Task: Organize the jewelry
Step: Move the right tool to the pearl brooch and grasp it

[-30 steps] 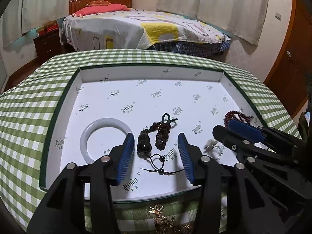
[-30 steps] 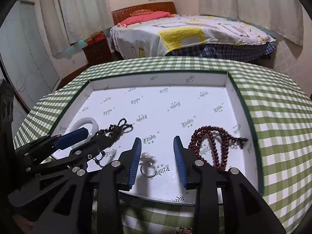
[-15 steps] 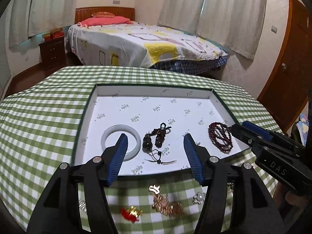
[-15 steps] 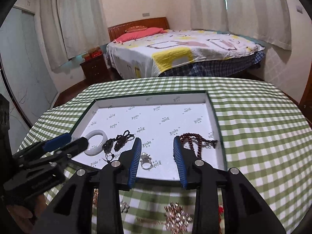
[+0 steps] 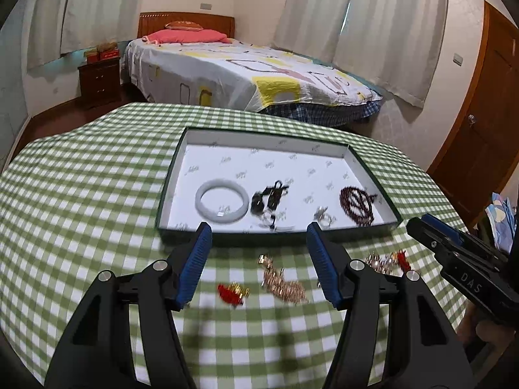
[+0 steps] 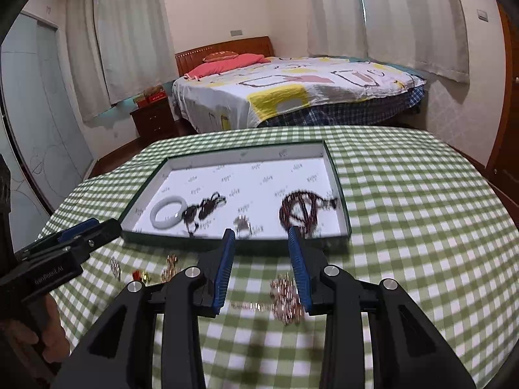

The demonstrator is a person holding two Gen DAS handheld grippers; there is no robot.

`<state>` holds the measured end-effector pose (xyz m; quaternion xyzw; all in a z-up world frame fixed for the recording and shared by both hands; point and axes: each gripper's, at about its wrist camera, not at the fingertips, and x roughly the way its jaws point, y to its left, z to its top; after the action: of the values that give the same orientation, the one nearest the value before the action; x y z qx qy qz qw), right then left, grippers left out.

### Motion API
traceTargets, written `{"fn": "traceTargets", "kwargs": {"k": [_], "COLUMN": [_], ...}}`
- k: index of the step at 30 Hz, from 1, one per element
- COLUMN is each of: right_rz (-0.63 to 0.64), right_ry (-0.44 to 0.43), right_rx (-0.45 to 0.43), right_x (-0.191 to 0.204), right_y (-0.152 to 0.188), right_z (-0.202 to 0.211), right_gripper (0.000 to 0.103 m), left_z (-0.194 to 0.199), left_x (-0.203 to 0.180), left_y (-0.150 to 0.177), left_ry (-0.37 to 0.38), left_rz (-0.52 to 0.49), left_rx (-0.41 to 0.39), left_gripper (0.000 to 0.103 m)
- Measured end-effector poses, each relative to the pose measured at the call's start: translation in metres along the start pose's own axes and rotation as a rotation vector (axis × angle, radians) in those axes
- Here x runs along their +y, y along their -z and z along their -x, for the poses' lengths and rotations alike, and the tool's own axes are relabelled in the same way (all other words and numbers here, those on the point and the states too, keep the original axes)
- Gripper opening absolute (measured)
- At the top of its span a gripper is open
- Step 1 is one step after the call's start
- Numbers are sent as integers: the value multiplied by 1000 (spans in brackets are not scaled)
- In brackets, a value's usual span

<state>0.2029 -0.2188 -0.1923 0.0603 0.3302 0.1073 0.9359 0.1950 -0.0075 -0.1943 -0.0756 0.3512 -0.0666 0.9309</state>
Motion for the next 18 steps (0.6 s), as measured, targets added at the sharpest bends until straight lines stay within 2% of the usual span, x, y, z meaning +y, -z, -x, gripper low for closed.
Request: {"fn": "traceTargets", "kwargs": {"k": [10, 18], "right_rz": [-3, 0], "right_ry": [5, 21], "right_rx": [65, 92], "right_x": [1, 0], "right_y": [36, 43], "right_z": [0, -9], "right_gripper": [35, 35], "left_z": [17, 14], "left_x": [16, 21], "left_y": [29, 38], "left_ry": [-26, -31], "left_rz": [35, 48], "left_rx": [42, 66], "left_gripper": [59, 59]}}
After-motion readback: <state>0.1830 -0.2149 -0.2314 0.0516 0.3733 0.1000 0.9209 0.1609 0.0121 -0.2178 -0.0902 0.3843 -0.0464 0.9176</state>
